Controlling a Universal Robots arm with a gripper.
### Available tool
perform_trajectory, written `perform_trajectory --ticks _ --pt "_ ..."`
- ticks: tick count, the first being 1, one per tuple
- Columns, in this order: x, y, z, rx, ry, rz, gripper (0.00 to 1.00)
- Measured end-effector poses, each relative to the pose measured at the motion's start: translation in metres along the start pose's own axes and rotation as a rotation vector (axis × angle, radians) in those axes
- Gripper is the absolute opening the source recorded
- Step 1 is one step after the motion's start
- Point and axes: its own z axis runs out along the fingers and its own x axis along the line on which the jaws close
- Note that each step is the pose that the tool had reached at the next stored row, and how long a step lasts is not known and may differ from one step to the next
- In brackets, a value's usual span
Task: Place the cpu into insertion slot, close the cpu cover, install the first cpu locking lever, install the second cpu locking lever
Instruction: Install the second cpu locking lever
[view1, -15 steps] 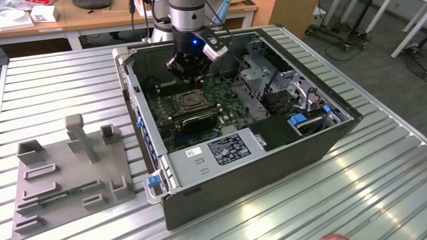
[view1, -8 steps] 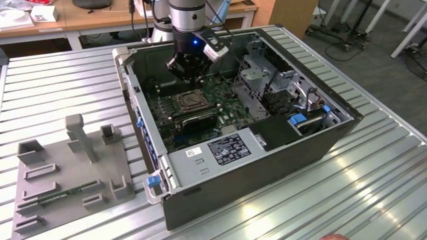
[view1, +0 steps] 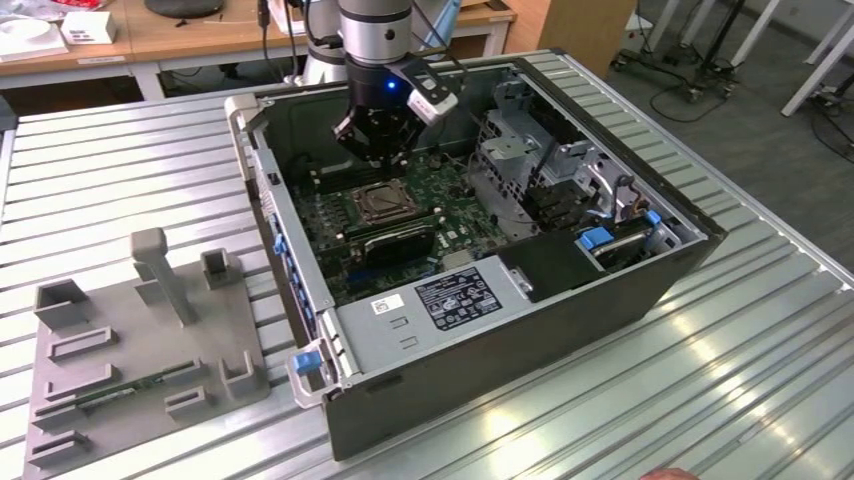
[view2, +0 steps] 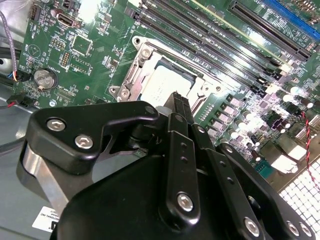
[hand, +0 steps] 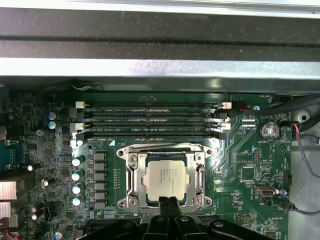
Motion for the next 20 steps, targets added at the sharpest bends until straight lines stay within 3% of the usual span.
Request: perform_trajectory --ticks 2,7,20 --pt "0.0 0.0 0.0 0.0 0.0 0.0 0.11" --pt "0.0 0.0006 0.0 0.008 -0.0001 0.0 0.11" --pt "0.0 0.001 0.0 0.0149 -0.0002 -0.001 0.11"
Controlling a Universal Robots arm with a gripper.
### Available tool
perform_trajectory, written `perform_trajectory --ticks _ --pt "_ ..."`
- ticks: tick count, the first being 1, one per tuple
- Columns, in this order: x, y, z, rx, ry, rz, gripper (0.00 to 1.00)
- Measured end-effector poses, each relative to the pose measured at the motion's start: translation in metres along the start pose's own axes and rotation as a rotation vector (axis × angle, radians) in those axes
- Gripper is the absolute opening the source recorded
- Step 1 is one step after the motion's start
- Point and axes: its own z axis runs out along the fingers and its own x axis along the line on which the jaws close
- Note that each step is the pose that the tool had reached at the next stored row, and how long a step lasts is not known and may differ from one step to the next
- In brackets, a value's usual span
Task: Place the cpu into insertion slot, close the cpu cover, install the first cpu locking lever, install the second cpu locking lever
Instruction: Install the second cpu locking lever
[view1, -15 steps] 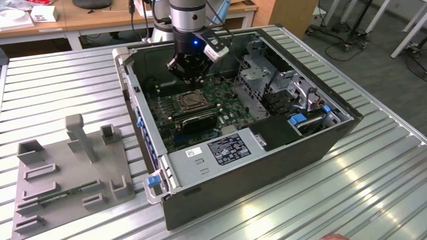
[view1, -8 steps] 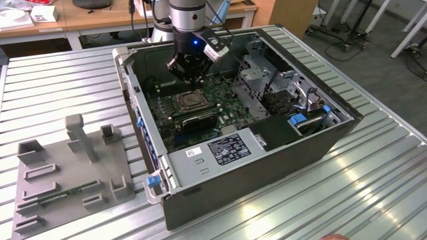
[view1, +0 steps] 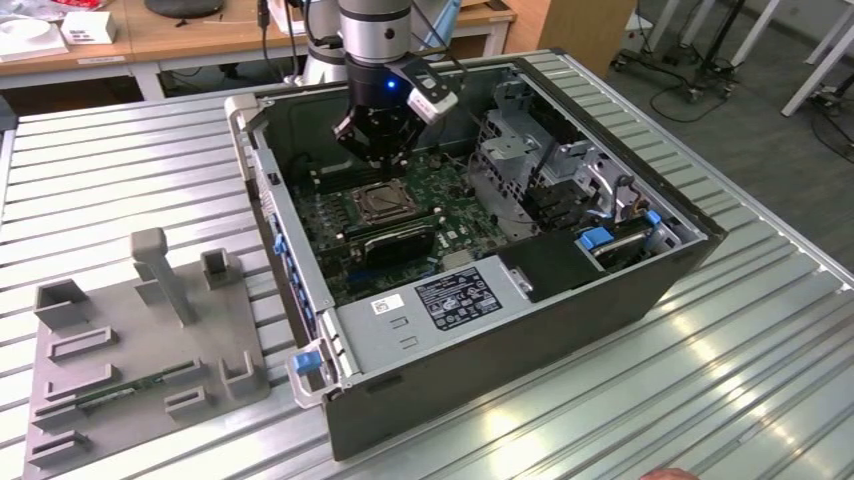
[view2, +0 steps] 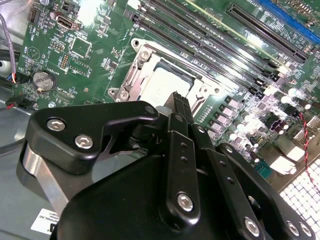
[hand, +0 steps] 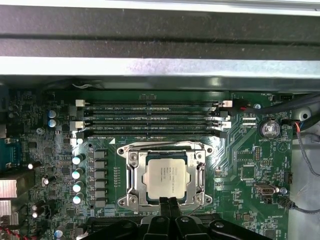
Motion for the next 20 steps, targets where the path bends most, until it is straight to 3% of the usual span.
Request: perform_trajectory --ticks 20 --pt "0.0 0.0006 0.0 0.0107 -0.0001 -0.001 0.11"
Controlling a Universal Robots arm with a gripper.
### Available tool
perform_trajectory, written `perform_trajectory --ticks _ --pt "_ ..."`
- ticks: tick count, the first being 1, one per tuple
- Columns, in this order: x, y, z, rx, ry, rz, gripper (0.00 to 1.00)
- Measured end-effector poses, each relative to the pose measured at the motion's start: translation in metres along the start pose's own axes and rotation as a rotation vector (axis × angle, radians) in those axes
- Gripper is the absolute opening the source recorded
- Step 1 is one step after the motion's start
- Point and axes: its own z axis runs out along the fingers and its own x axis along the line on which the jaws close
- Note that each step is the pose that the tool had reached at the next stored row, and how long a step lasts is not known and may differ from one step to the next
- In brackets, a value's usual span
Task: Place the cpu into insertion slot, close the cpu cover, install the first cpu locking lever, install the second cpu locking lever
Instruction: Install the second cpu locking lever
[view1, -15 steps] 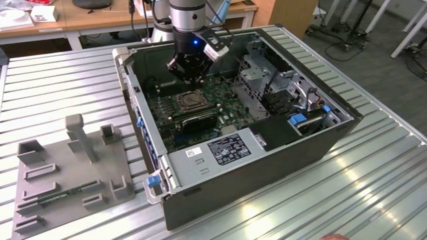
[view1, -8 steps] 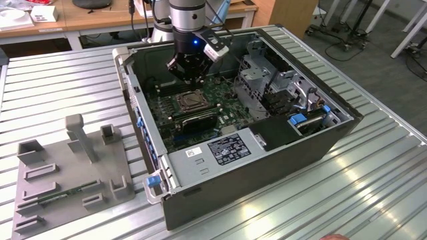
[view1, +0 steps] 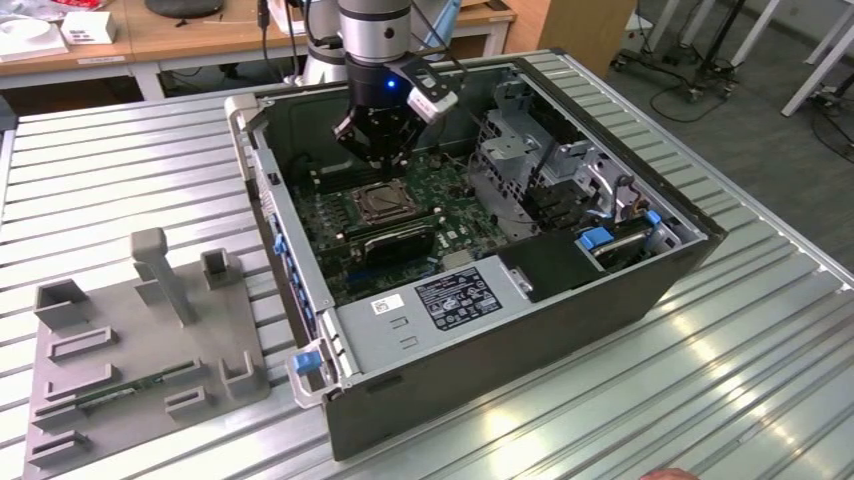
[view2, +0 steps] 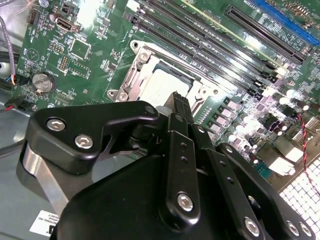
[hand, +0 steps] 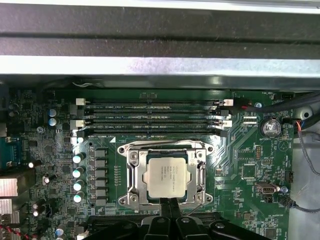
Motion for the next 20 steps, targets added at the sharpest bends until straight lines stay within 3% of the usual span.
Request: perform_trajectory --ticks 20 --pt "0.0 0.0006 -0.0001 0.011 -0.0002 -0.001 0.11"
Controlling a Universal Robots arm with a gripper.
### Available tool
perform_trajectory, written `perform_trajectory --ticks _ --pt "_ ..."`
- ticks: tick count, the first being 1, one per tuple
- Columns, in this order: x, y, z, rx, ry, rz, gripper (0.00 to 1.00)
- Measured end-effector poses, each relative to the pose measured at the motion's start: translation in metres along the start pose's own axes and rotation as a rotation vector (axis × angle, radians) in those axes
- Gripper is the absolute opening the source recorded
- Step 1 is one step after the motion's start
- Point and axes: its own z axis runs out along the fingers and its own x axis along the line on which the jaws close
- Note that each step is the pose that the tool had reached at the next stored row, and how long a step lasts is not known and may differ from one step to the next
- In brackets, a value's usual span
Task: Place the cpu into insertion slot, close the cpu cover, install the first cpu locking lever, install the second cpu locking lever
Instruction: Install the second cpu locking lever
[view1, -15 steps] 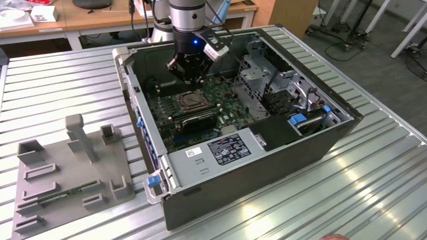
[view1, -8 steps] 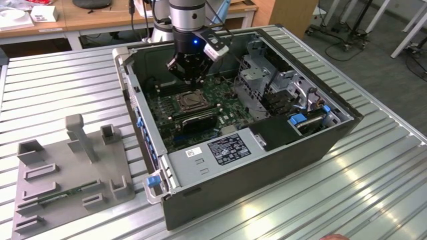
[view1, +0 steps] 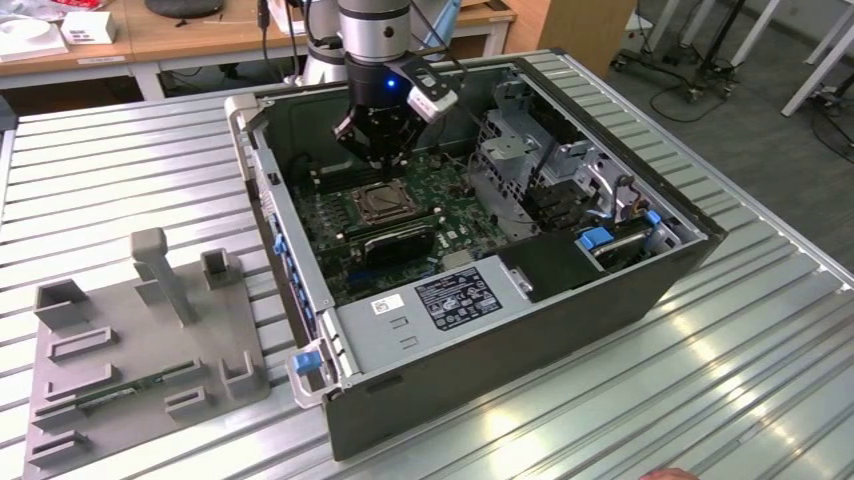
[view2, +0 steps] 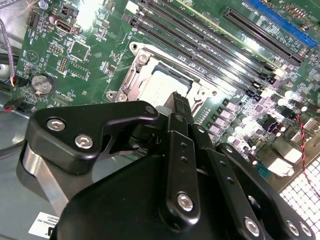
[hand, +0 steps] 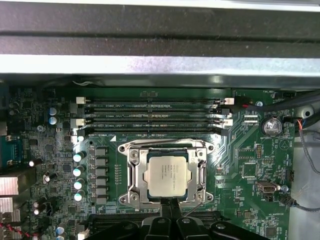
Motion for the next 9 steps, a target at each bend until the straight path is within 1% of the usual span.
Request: perform_trajectory --ticks 9 --pt "0.0 0.0 0.0 0.0004 0.0 0.0 0.11"
